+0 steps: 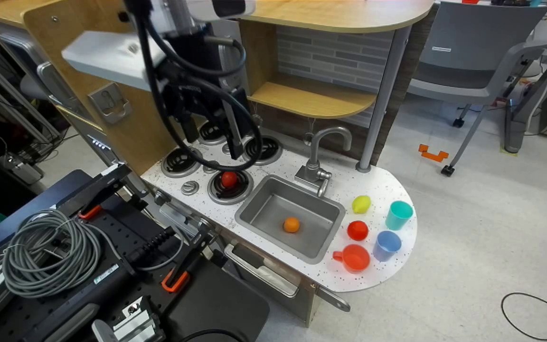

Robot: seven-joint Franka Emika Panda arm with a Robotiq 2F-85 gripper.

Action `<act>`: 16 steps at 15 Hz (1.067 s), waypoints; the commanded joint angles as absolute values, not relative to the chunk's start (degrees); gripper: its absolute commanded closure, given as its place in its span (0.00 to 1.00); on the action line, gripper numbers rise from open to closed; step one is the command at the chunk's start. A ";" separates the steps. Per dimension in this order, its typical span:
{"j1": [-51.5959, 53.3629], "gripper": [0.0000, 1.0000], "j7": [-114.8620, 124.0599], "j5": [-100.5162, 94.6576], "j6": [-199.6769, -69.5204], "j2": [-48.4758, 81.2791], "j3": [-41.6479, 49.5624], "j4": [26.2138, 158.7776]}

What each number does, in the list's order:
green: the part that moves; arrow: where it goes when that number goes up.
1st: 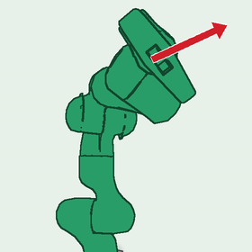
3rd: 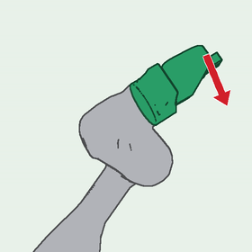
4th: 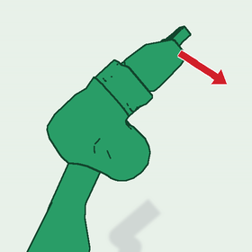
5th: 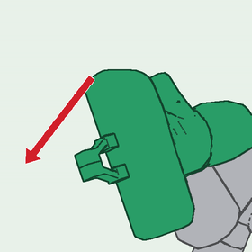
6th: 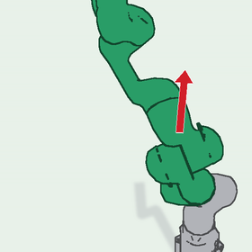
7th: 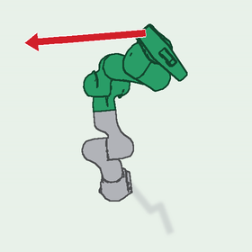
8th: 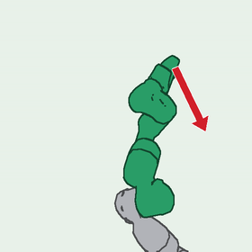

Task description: Remove the orange bowl from the sink and put it on the stove

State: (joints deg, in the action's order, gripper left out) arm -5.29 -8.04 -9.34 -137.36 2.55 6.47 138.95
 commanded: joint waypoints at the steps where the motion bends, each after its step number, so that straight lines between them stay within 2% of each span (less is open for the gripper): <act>1: -6.46 0.00 -10.76 -8.12 -142.46 11.30 6.59 134.44; 16: -11.47 0.00 -13.25 -8.23 -149.10 38.02 5.81 114.94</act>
